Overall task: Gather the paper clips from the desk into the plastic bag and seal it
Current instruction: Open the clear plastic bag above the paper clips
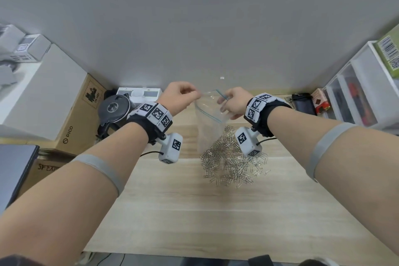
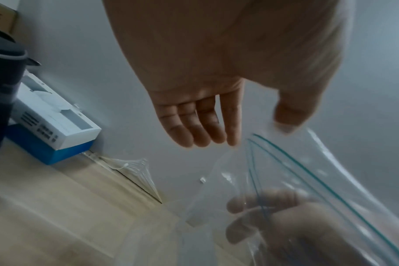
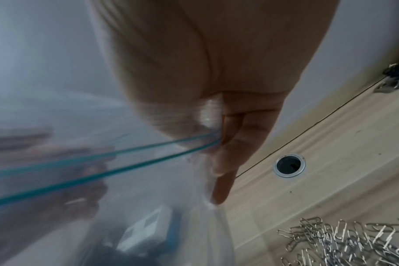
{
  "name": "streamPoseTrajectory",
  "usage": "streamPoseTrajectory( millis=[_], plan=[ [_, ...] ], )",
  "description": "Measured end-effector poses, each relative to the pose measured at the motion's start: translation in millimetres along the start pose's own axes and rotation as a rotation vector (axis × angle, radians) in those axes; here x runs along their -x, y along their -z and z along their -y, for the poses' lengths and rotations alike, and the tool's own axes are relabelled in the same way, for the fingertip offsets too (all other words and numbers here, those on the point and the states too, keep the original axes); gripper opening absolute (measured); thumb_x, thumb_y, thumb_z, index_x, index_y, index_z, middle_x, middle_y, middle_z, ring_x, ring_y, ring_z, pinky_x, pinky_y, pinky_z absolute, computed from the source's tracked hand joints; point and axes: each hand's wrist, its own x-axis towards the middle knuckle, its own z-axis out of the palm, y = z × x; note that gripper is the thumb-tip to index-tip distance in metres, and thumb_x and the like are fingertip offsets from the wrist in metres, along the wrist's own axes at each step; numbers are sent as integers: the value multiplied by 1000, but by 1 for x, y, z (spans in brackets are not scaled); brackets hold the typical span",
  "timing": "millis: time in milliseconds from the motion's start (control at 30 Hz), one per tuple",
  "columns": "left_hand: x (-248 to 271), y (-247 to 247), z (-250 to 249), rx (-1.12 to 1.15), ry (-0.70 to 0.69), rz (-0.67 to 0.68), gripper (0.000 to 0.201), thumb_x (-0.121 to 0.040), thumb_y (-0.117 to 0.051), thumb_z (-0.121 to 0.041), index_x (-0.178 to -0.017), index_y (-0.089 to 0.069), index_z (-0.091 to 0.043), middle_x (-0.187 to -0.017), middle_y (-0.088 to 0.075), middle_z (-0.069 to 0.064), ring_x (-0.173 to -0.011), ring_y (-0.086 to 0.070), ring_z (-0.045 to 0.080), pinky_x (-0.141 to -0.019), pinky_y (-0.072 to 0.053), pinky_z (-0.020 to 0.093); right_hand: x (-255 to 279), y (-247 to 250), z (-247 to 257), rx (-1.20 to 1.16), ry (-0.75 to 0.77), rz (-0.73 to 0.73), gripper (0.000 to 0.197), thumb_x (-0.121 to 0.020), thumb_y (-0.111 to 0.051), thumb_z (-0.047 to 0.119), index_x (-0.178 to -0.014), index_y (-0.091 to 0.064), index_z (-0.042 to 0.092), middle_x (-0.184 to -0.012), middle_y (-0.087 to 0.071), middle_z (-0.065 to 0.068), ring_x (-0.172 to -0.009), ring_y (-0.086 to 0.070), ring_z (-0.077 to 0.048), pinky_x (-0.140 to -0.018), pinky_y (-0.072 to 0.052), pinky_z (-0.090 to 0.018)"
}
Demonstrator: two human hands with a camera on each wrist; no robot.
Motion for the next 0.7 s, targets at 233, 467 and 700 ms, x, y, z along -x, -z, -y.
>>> streamPoseTrajectory(
  millis=[233, 467, 700],
  plan=[
    [5, -9, 23, -221, -117, 358, 140, -46, -87, -69, -158, -16, -23, -161, -29, -4, -148, -26, 9, -122, -24, 37, 1, 14, 6, -161, -32, -5, 18, -92, -57, -4, -103, -69, 2, -85, -73, -14, -51, -70, -19, -48, -57, -28],
    [-1, -31, 30, -265, -229, 196, 138, -39, -93, -67, -151, -25, -21, -147, -45, -4, -136, -45, 13, -113, -40, 42, 6, 8, 8, -137, 13, 12, 26, -96, -55, 9, -122, -61, 9, -125, -64, -19, -105, -66, -32, -96, -53, -44],
    [5, -23, 37, -439, -260, 172, 87, -57, -87, -50, -129, -53, -15, -119, -61, -2, -110, -58, 16, -99, -48, 40, 9, -6, -10, -147, -6, 85, 15, -87, -67, -5, -94, -59, 5, -80, -71, -8, -70, -70, -27, -67, -62, -36]
  ],
)
